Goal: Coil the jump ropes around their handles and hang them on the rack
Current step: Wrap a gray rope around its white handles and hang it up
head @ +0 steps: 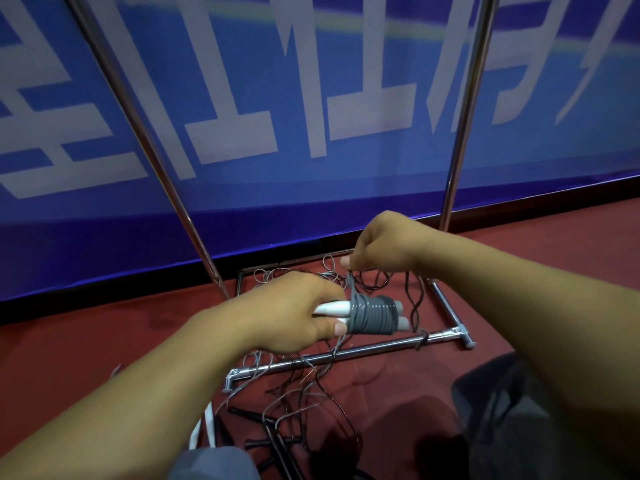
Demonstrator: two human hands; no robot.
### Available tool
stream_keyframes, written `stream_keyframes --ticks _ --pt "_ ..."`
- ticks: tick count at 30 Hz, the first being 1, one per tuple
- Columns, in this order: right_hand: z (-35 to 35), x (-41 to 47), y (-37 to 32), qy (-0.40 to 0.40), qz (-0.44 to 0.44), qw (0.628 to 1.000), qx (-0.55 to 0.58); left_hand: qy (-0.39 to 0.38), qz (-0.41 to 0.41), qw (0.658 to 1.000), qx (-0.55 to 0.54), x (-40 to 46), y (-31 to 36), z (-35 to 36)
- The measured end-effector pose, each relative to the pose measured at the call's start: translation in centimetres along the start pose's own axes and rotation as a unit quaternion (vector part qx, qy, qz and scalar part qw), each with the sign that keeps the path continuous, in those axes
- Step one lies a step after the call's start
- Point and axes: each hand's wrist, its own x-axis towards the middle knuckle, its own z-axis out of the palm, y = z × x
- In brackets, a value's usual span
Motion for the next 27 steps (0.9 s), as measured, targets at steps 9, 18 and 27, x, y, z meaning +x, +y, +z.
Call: stream_keyframes --ticks 9,18,27 --pt "-0.7 0.6 0.7 -0.045 -0.038 0.995 0.081 0.031 0.035 0.983 -0.175 -1.1 -0.4 -0.8" --pt "-1.3 0.6 0.4 -0.078 -0.001 0.971 0.226 0.077 0.069 0.942 -0.32 -1.9 -0.1 -1.7" --pt "-0.1 0.4 0.0 -0.095 0.0 0.97 0.225 0.22 0.009 0.87 -0.442 -1.3 0.2 -1.5"
